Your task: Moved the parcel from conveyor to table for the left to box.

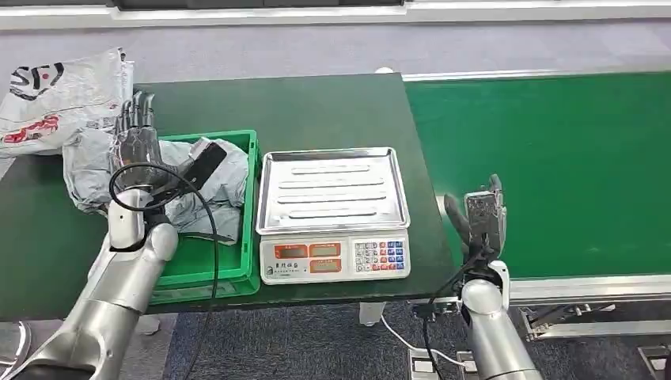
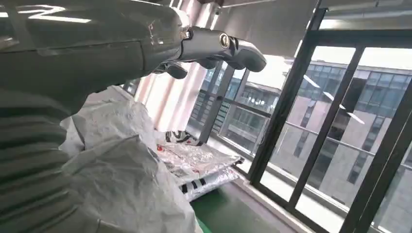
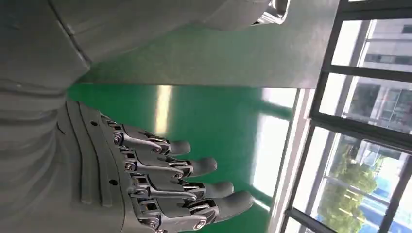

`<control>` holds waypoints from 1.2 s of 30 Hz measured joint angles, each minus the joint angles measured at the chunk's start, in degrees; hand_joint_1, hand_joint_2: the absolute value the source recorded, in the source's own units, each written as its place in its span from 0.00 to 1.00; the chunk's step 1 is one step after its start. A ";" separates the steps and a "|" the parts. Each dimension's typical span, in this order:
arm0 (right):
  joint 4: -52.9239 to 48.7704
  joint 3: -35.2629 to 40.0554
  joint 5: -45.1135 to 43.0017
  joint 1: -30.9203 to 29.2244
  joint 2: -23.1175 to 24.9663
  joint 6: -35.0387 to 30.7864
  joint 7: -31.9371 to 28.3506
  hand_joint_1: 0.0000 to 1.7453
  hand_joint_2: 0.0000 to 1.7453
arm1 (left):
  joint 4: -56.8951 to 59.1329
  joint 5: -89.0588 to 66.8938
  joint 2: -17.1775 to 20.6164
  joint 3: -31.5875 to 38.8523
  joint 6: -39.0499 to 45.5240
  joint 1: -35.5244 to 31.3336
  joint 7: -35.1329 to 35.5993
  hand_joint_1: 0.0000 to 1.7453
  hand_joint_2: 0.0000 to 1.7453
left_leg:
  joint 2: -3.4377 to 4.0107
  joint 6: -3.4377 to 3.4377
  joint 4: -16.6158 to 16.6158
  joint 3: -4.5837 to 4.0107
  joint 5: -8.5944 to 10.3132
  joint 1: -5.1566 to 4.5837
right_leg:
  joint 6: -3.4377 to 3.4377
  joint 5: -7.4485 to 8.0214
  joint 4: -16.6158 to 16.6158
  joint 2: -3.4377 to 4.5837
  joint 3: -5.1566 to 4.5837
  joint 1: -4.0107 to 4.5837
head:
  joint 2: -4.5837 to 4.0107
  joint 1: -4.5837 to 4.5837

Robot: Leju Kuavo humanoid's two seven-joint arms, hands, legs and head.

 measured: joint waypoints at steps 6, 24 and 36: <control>0.09 0.00 0.00 -0.63 0.00 0.04 -0.02 0.00 1.00 | -3.28 -8.90 0.46 0.09 0.04 1.62 3.96 0.00 1.00 | 0.00 0.00 0.00 0.00 0.00 0.00 | 0.00 0.00 0.00 0.00 0.00 -0.01 | 0.00 0.00; 0.35 0.00 -1.90 -1.45 -0.02 -0.28 -1.38 0.00 1.00 | -16.77 -12.50 -0.61 0.04 -6.05 7.19 4.22 0.00 1.00 | 0.01 0.00 0.00 -0.01 0.00 0.00 | 0.00 0.00 -0.01 0.01 -0.03 0.01 | 0.00 0.00; -2.14 5.84 -13.64 -6.22 1.71 14.80 4.33 0.00 1.00 | -3.12 69.68 -13.54 -0.96 -28.42 1.71 -25.52 0.00 1.00 | -0.20 0.18 0.06 -0.24 0.11 -0.09 | 0.19 0.14 -0.04 -0.21 -0.14 -0.18 | 0.00 0.00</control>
